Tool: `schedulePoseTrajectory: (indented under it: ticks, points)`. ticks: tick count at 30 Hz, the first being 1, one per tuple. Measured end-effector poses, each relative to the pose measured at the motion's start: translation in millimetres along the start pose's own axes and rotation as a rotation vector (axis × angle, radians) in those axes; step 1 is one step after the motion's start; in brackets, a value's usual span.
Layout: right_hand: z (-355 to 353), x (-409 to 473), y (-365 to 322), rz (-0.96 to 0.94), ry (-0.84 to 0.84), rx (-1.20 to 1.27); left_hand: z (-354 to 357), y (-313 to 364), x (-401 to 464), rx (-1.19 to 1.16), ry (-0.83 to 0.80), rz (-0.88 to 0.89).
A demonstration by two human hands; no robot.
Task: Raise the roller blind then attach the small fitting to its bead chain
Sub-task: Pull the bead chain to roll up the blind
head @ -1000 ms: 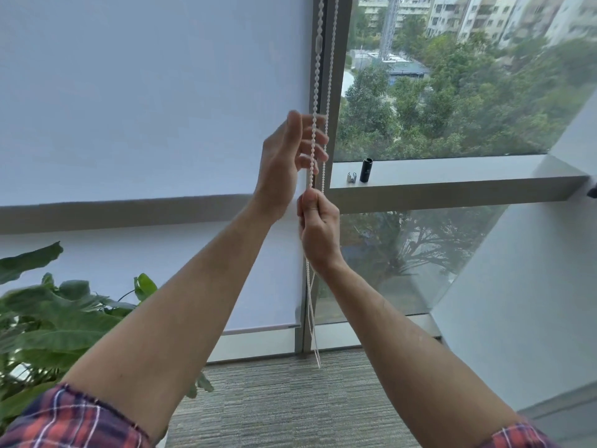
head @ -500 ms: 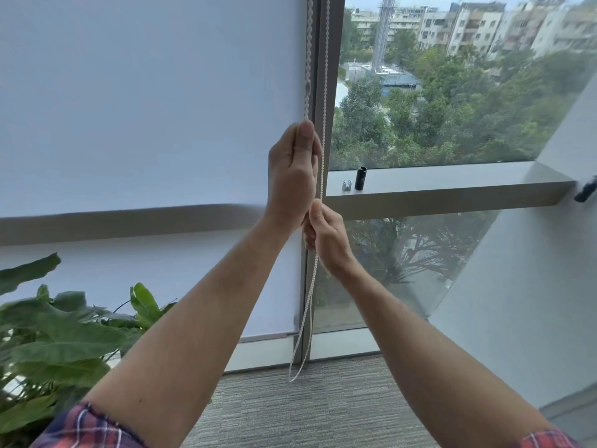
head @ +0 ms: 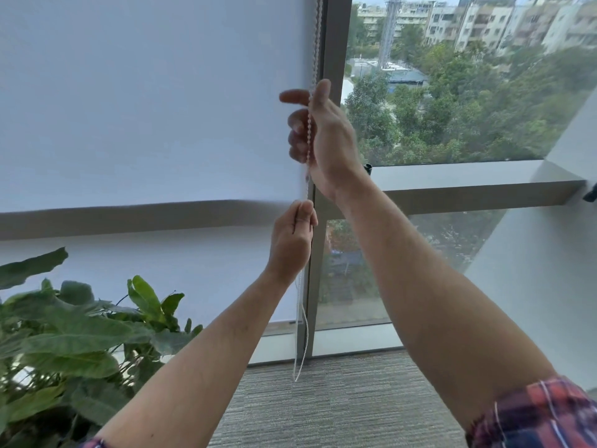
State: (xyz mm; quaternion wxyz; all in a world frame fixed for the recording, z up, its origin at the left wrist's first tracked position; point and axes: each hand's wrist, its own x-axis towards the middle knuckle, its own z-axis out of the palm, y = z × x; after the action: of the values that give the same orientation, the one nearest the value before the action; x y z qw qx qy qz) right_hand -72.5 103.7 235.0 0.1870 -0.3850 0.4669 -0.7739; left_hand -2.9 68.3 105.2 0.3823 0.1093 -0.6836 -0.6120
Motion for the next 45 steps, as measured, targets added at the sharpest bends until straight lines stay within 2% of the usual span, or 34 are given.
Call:
schedulePoseTrajectory:
  ticks: [2, 9, 13, 17, 21, 27, 30, 32, 36, 45]
  points:
    - [8, -5, 6, 0.001, 0.029, 0.006, 1, -3, -4, -0.004, 0.002, -0.028]
    - [13, -18, 21, -0.213, 0.148, -0.108, -2, -1, -12, -0.068, -0.015, -0.026]
    - [3, -30, 40, -0.196, 0.175, -0.183, -10, -2, -15, -0.105, -0.103, -0.047]
    - [-17, -50, 69, -0.164, 0.24, -0.305, -27, -3, -1, 0.029, -0.02, -0.031]
    - [-25, -62, 89, -0.138, 0.263, -0.342, -33, 27, 22, 0.035, 0.06, 0.023]
    - [-17, -63, 98, -0.14, 0.247, -0.314, -4, 101, 56, -0.097, -0.096, 0.162]
    - [-16, -73, 114, -0.107, 0.239, -0.329, 10, 123, 67, -0.171, -0.162, 0.175]
    - [-20, -85, 127, -0.063, 0.242, -0.333, 15, 121, 71, -0.206, -0.111, 0.151]
    - [-33, -108, 147, 0.049, 0.206, -0.298, 23, 88, 56, -0.157, -0.006, 0.166]
    - [-60, -122, 160, 0.262, 0.099, -0.28, 15, 32, 41, -0.069, 0.048, 0.127]
